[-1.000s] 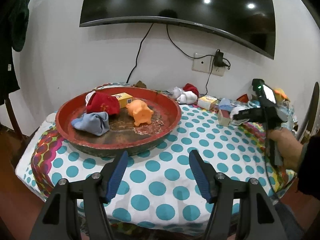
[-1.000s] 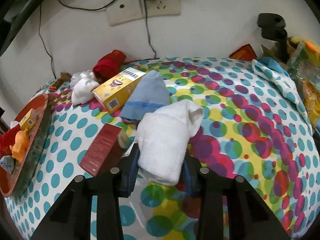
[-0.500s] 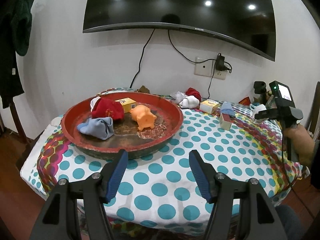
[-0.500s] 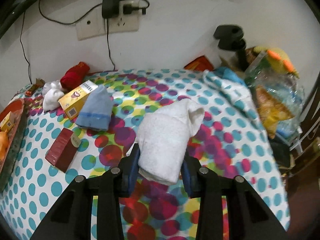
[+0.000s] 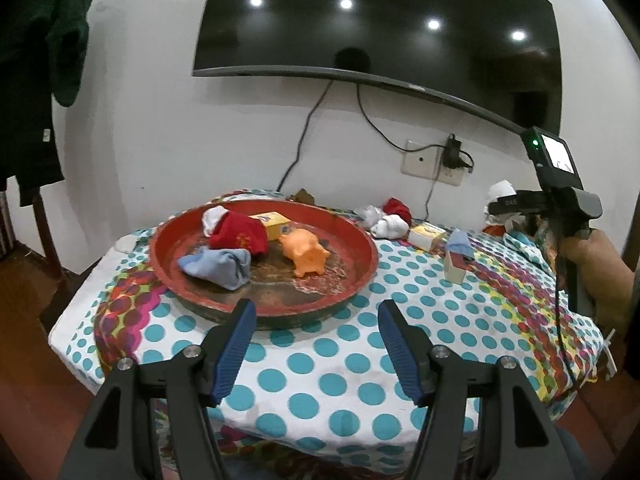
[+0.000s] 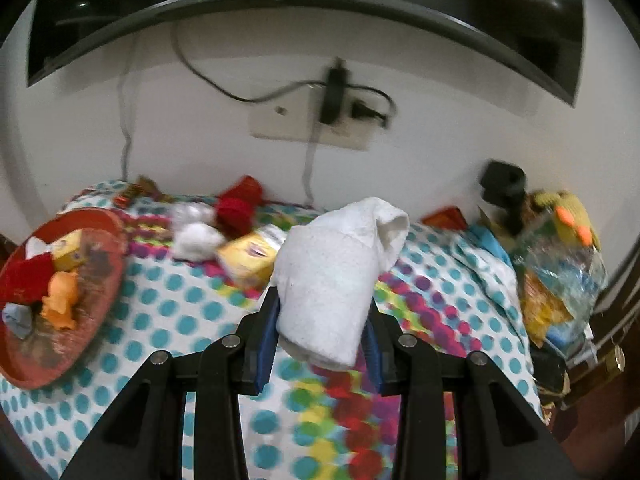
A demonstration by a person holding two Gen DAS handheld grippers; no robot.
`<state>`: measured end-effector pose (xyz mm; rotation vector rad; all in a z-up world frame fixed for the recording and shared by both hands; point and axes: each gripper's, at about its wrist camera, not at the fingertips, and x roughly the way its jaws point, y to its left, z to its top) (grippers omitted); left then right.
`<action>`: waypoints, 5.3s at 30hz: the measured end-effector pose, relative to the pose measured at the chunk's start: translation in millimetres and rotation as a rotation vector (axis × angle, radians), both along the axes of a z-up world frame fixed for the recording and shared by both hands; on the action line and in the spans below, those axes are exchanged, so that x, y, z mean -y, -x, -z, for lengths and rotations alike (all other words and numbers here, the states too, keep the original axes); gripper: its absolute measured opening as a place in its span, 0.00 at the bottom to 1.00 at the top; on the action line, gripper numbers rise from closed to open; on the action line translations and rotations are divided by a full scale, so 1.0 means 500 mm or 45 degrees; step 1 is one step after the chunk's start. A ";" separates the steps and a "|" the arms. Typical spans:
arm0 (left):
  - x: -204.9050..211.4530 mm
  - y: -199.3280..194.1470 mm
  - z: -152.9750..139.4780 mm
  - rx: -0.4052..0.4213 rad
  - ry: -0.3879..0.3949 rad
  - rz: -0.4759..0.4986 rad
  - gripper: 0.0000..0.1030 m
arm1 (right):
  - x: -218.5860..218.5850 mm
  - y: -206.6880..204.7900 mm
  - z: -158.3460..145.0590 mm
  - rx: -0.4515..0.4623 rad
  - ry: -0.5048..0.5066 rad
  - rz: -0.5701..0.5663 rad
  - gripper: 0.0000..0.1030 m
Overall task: Organize objects
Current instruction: 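Carry the white towel with the right gripper over the red tray, then open the right gripper to drop the white towel into the tray, then grasp the dark red box with the left gripper, then carry the dark red box with the left gripper over the tray, then lower the dark red box into the tray and open the left gripper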
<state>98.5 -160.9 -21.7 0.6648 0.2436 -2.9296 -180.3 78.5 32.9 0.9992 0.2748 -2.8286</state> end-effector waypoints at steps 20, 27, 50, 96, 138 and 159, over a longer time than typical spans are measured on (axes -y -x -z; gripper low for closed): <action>0.188 -0.031 -0.002 -0.008 -0.103 -0.449 0.63 | 0.470 -0.161 0.134 0.154 -0.052 -0.667 0.33; 0.210 -0.035 0.002 0.003 -0.125 -0.495 0.63 | 0.534 -0.212 0.181 0.209 -0.051 -0.741 0.33; 0.191 -0.033 -0.006 -0.080 -0.084 -0.486 0.64 | 0.335 -0.177 0.067 -0.023 0.163 -0.554 0.99; -0.401 0.617 0.101 0.502 0.213 0.360 0.28 | -0.289 0.066 0.207 0.136 0.601 0.342 0.99; 0.339 0.399 -0.012 0.478 0.102 -0.382 0.28 | -0.282 0.072 0.215 0.163 0.606 0.326 1.00; 0.335 0.438 0.083 0.611 0.090 -0.341 0.30 | -0.277 0.072 0.216 0.165 0.600 0.321 1.00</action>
